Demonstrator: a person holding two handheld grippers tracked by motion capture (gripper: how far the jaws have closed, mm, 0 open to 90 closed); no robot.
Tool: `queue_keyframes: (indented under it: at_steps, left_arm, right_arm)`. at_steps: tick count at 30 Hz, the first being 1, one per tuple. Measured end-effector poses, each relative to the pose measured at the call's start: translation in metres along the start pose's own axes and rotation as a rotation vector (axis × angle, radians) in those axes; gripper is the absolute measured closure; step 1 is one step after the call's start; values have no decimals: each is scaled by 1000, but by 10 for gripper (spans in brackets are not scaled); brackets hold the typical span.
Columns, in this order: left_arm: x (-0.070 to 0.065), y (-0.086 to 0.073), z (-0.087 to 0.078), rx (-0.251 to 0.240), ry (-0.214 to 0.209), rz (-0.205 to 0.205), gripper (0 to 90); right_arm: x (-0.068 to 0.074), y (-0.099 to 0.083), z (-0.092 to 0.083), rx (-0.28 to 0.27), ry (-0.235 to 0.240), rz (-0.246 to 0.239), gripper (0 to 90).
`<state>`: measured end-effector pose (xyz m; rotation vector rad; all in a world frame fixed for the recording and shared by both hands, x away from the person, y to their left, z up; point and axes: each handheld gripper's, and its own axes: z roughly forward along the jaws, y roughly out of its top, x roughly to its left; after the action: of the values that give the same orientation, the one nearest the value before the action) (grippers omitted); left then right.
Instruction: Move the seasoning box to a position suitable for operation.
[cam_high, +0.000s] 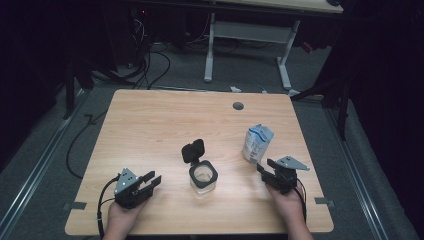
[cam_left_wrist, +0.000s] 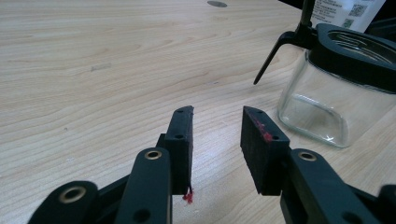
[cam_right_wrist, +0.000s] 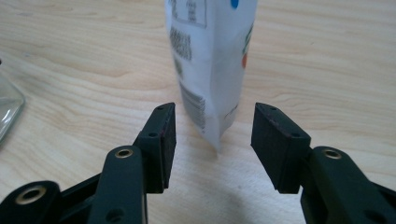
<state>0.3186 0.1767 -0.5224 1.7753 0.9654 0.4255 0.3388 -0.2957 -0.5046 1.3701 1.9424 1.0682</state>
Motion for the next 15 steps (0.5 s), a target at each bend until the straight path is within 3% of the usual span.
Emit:
queue_keyframes:
  at_steps: [7,11,15]
  left_arm:
    - [0,0,-1,-1,0,-1,640]
    - [1,0,-2,-7,3,-3,638]
    - [2,0,-2,-8,4,-4,637]
  right_arm:
    - [1,16,-2,-39,24,-29,432]
    - [-1,22,1,-35,38,-1,437]
    - [-2,26,3,-25,31,-3,437]
